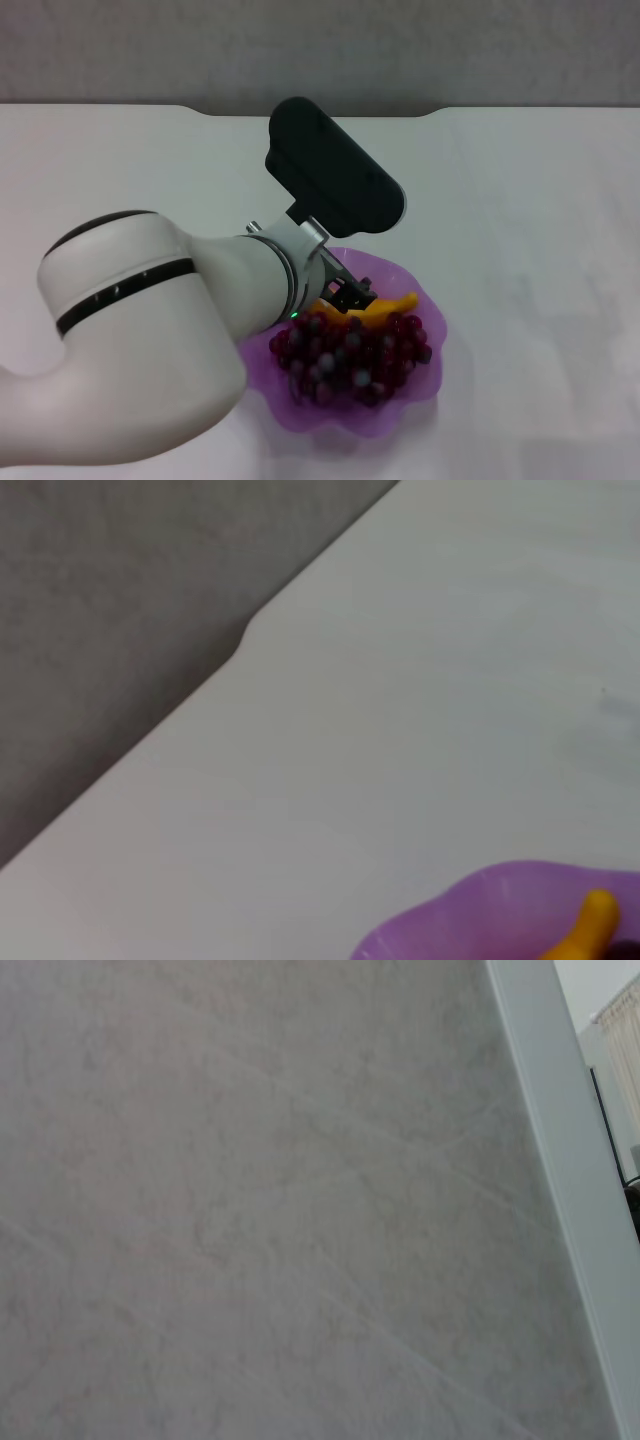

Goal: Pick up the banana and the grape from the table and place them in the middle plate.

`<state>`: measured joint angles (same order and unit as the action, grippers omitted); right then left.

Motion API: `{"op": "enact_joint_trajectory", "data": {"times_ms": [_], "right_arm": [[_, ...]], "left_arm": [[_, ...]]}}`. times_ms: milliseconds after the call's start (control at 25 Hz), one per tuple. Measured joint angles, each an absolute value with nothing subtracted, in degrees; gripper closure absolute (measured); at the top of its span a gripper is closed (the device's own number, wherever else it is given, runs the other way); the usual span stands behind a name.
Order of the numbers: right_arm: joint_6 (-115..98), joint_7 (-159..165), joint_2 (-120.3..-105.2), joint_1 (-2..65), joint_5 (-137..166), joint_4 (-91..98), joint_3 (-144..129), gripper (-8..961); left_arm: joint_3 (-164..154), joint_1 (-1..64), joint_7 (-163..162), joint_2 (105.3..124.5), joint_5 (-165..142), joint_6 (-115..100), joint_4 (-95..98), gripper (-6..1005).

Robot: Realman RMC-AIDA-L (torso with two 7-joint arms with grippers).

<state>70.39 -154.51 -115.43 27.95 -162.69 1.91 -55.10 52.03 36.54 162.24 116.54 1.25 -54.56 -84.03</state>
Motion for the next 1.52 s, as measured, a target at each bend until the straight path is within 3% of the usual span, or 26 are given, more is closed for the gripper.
{"op": "enact_joint_trajectory", "data": {"times_ms": [240, 920, 1200, 1520], "right_arm": [[70.4, -154.5, -115.40, 27.9, -162.7, 1.8, -55.1, 76], [70.1, -154.9, -115.31, 28.1, -162.7, 1.8, -56.1, 76], [69.8, -155.1, -115.31, 28.5, -162.7, 1.8, -56.1, 76], [69.9, -159.0, -115.46, 28.9, -162.7, 2.1, -57.3, 76]], "left_arm": [[51.9, 33.6, 162.2, 116.53, -3.2, -53.5, -88.0, 103], [72.2, 17.2, 162.5, 116.17, -5.1, -29.3, -94.5, 104], [79.4, 11.4, 161.6, 116.32, -4.5, -12.1, -89.1, 103], [84.6, 9.9, 161.1, 116.27, 1.8, 4.1, -76.7, 104]]}}
